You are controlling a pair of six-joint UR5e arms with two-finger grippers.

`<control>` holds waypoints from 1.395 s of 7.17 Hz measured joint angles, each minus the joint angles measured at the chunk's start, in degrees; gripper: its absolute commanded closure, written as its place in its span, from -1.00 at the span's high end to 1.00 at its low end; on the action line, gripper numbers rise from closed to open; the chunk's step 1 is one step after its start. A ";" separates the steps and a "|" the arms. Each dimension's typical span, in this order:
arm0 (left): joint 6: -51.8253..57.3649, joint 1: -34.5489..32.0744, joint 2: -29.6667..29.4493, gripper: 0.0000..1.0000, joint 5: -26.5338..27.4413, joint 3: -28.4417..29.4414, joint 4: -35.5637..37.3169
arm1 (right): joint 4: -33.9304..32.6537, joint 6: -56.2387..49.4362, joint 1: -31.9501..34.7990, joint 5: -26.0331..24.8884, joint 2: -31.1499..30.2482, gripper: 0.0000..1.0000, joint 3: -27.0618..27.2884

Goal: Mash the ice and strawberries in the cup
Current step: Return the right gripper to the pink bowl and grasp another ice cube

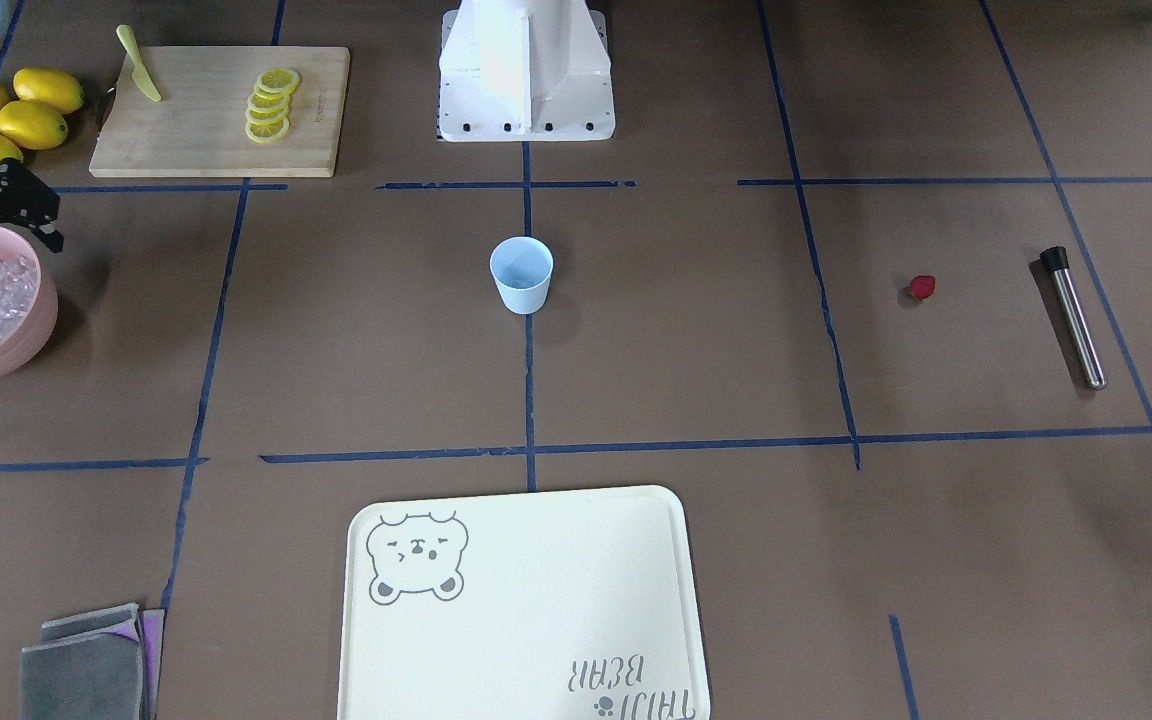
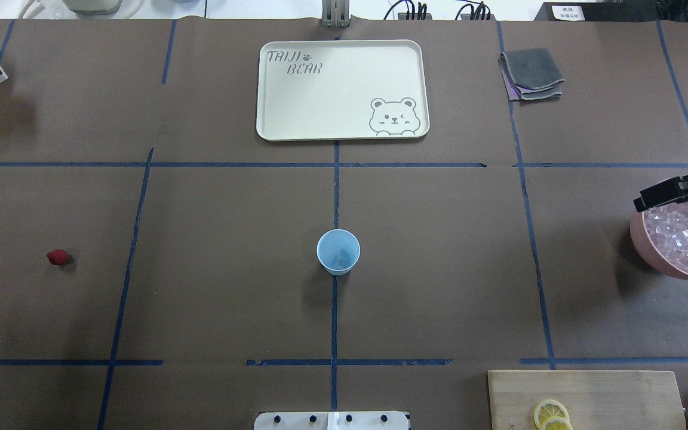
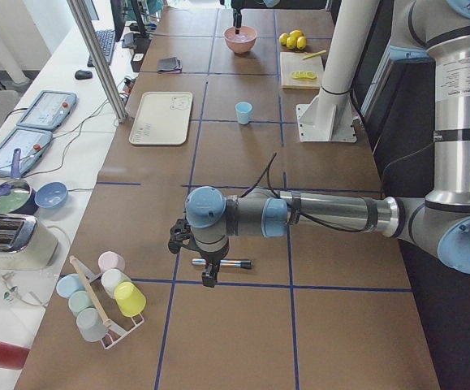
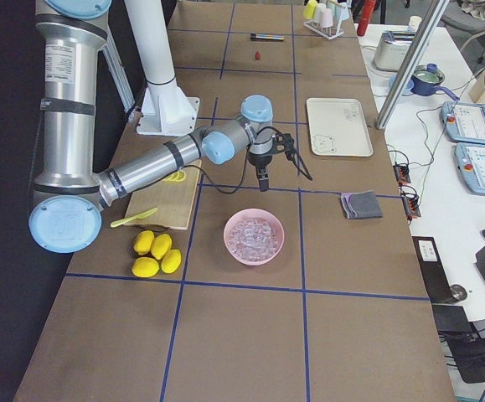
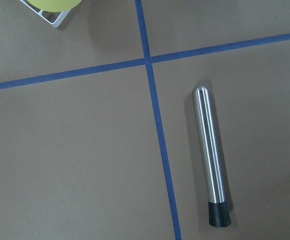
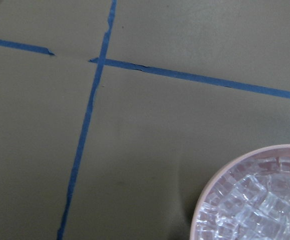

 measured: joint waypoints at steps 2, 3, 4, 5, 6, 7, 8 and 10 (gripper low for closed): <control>0.00 0.00 0.00 1.00 0.00 -0.10 0.05 | 8.61 -3.92 0.97 2.11 -3.55 0.77 -4.55; 0.00 0.00 0.00 1.00 0.00 -0.12 0.06 | 12.63 -5.64 1.06 2.97 -4.39 0.72 -7.11; 0.00 -0.02 0.01 1.00 0.00 -0.12 0.06 | 14.70 -8.11 1.12 3.29 -4.89 0.63 -8.94; 0.00 -0.04 0.05 1.00 0.00 -0.13 0.06 | 15.55 -10.75 1.14 3.38 -5.26 0.49 -10.08; 0.00 -0.03 0.08 1.00 0.00 -0.13 0.07 | 15.83 -12.11 1.10 3.40 -5.29 0.43 -10.74; 0.00 -0.02 0.08 1.00 0.00 -0.13 0.07 | 15.86 -12.57 1.07 3.41 -5.21 0.42 -11.18; 0.00 -0.01 0.08 1.00 0.00 -0.15 0.07 | 15.85 -12.71 1.05 3.39 -5.15 0.42 -11.91; 0.00 0.00 0.09 1.00 0.00 -0.29 0.06 | 15.89 -12.73 1.03 3.31 -5.04 0.39 -13.64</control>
